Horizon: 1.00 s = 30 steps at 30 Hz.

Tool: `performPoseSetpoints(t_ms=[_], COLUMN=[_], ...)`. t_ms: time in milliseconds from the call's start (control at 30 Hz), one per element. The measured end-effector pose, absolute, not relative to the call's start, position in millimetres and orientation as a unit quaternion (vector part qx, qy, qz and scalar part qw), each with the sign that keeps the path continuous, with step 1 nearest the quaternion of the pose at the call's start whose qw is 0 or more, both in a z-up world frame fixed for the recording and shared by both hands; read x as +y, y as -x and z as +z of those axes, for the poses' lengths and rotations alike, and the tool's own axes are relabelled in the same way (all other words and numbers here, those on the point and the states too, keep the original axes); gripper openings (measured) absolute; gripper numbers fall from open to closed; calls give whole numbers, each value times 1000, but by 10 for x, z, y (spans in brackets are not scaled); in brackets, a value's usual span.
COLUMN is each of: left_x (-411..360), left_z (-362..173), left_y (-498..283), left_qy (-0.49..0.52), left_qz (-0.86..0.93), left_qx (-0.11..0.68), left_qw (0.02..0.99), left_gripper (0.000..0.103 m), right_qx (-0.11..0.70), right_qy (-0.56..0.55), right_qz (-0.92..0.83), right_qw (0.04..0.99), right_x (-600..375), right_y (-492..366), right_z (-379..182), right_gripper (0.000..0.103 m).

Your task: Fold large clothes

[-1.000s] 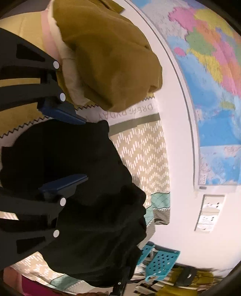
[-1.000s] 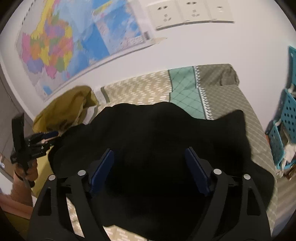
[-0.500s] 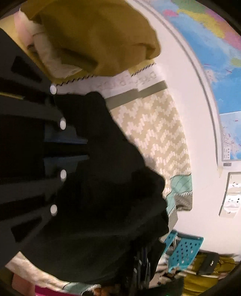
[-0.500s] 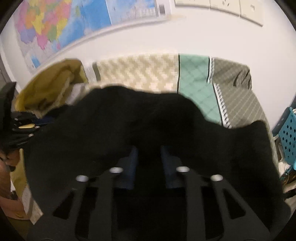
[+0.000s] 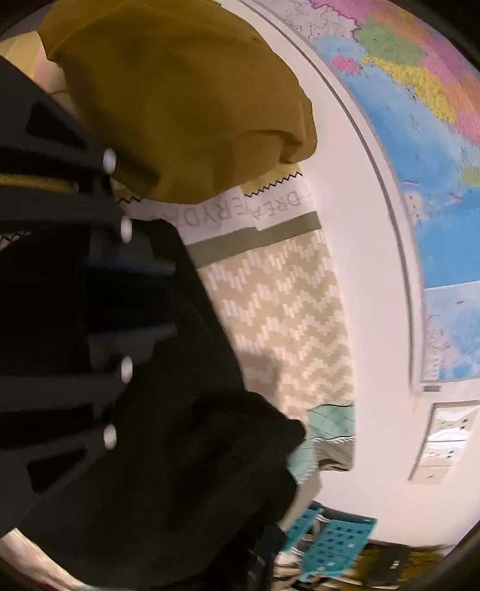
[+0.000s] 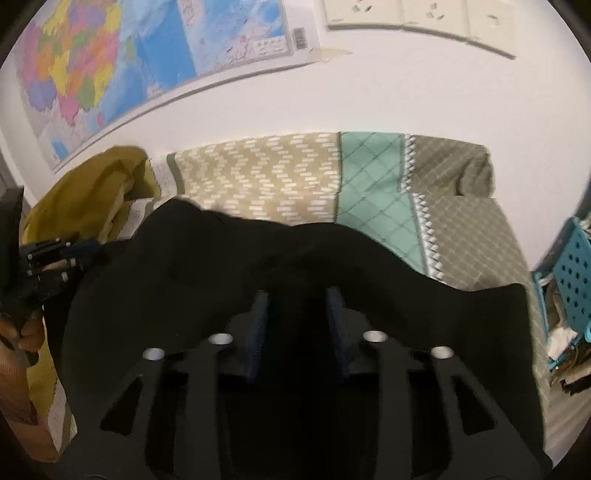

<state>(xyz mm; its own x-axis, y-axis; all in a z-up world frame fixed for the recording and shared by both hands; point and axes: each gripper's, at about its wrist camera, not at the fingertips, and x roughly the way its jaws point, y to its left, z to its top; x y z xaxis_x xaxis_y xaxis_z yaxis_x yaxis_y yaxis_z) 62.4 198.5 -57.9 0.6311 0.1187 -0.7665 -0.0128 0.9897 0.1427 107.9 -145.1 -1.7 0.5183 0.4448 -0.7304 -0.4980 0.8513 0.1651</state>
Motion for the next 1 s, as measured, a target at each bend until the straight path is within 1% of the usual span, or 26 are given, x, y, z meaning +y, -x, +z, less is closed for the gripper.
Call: performPoseSetpoints(t_ms=[33, 67, 100, 167, 267, 300, 333, 367, 400, 433, 500, 533, 567, 600, 633, 700, 833, 933, 967, 1000], left_x=[2005, 2024, 2057, 2081, 1996, 1964, 1940, 1927, 1955, 1979, 2044, 2054, 2050, 2040, 2025, 2006, 1927, 1860, 1844, 1840], left_z=[-551, -523, -465, -390, -391, -447, -497, -563, -659, -703, -741, -722, -677, -634, -577, -487, -376, -475, -565, -641], left_y=[-581, -534, -481, -408, -393, -441, -484, -532, -612, -638, -652, -617, -553, -487, -401, -247, 104, 287, 284, 271], left_qy=[-60, -55, -45, -35, -49, -59, -62, -62, -57, -55, -32, -25, -22, -26, -33, -32, -23, -16, -21, -26], left_qz=[42, 39, 34, 26, 2, 6, 11, 15, 28, 44, 55, 57, 58, 63, 70, 59, 26, -8, 0, 8], left_qx=[418, 412, 405, 389, 388, 397, 406, 419, 433, 436, 441, 438, 428, 418, 404, 389, 370, 371, 383, 395], left_qw=[906, 909, 913, 920, 920, 916, 912, 906, 899, 897, 895, 897, 902, 906, 911, 919, 928, 928, 924, 918], left_gripper=[44, 46, 53, 55, 73, 73, 70, 60, 51, 50, 53, 54, 58, 64, 67, 72, 75, 78, 78, 78], right_qx=[397, 388, 381, 379, 399, 413, 424, 438, 442, 439, 438, 437, 432, 424, 415, 399, 378, 379, 385, 398], right_qy=[17, 11, 9, 2, 0, 0, 2, 0, -11, -25, -33, -36, -39, -44, -50, -55, -38, 7, 23, 32], right_qz=[272, 274, 271, 259, 231, 218, 208, 195, 197, 199, 200, 199, 199, 203, 212, 229, 262, 270, 250, 232], right_qw=[876, 880, 884, 888, 887, 884, 881, 878, 875, 876, 876, 876, 879, 881, 883, 886, 887, 885, 888, 887], right_x=[-1546, -1601, -1684, -1872, -2124, -2193, -2225, -2294, -2338, -2389, -2404, -2420, -2434, -2439, -2459, -2468, -2443, -2372, -2380, -2412], right_y=[-1020, -991, -945, -886, -887, -925, -969, -1020, -1041, -1043, -1045, -1034, -997, -939, -863, -713, -388, -193, -192, -235], right_z=[50, 92, 134, 176, 89, 16, -48, -150, -194, -205, -180, -160, -109, -60, 15, 119, 265, 174, 106, 11], right_gripper=[56, 56, 56, 56, 56, 56, 52, 48, 47, 46, 46, 48, 51, 58, 61, 62, 62, 64, 63, 54])
